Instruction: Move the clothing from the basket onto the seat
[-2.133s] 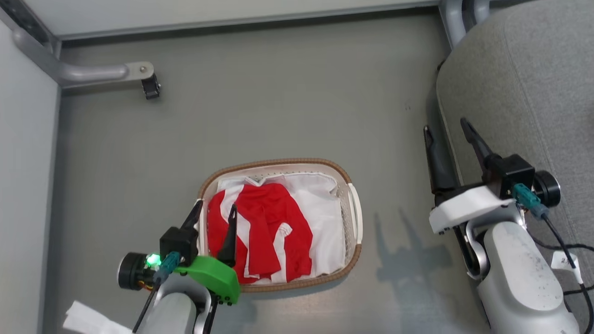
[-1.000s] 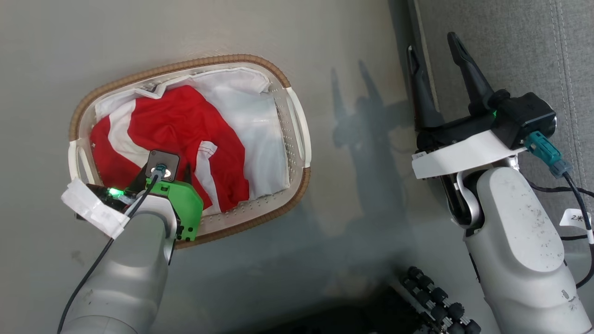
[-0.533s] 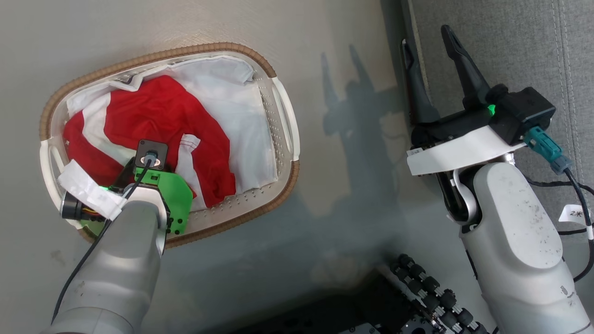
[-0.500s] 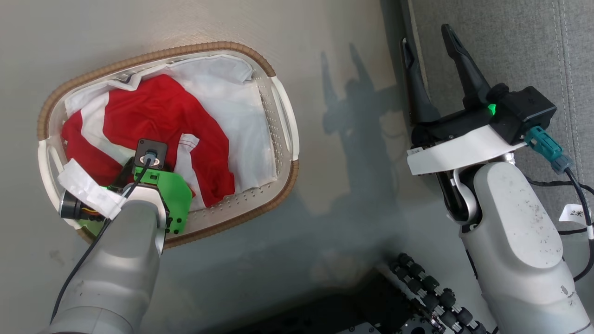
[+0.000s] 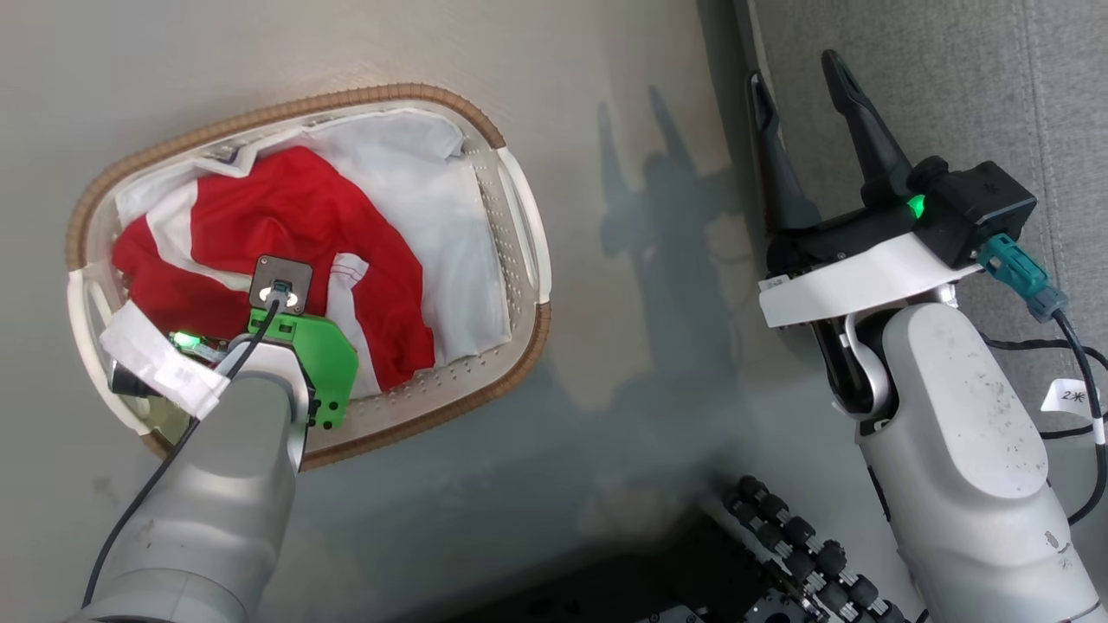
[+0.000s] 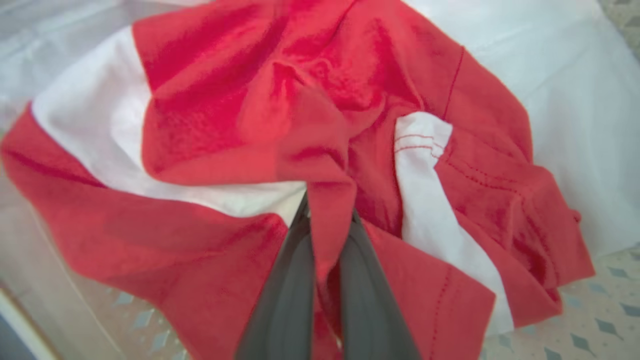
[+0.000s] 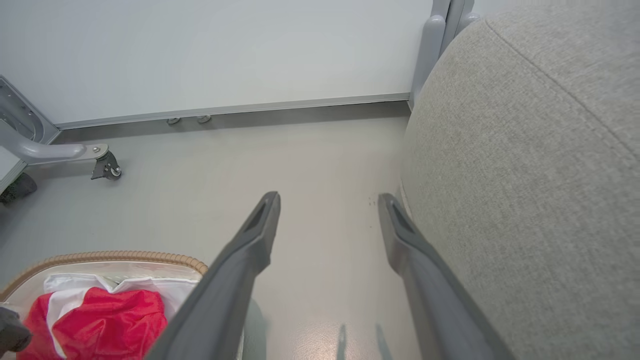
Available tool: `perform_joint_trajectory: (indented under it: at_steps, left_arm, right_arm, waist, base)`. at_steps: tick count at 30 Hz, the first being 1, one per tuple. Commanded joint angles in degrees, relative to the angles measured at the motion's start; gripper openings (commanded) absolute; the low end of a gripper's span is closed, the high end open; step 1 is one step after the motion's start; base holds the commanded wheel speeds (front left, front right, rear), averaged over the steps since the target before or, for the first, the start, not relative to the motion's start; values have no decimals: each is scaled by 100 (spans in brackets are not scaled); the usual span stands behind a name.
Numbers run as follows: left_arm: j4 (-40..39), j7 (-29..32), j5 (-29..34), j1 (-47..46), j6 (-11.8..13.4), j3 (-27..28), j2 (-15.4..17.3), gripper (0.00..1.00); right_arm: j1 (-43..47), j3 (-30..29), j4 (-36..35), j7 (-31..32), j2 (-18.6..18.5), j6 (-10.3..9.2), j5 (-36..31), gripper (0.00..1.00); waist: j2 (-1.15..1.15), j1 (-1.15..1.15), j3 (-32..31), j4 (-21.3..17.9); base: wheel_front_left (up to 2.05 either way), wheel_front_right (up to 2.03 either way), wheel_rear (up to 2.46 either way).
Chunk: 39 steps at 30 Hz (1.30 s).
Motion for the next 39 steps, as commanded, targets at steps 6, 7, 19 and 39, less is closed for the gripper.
perform_joint_trajectory:
  at_steps: [6,7,19,39]
  left_arm:
    - [-7,-484,-89,303,-234,-90,-110,0]
    - [-7,-547,-114,368,-259,-102,-127,0]
    - [-1006,-790,-291,1190,-388,-212,-280,0]
    - [-3833,-790,-358,2639,-572,-39,-297,0]
  right_arm:
    - [178,-22,161,-1,-23,-6,-129,100]
    - [213,-29,186,-1,-23,-6,-142,100]
    - [949,-160,394,-1,-23,-6,-323,100]
    - [2197,-302,711,-1,-30,-6,-744,100]
  waist:
    - [0,-1,-688,211]
    - [0,-1,-808,245]
    - [0,-1,-2143,871]
    - [0,-1,-3962,1521]
  base:
    - [0,0,0]
    - [0,0,0]
    - [0,0,0]
    - [0,0,0]
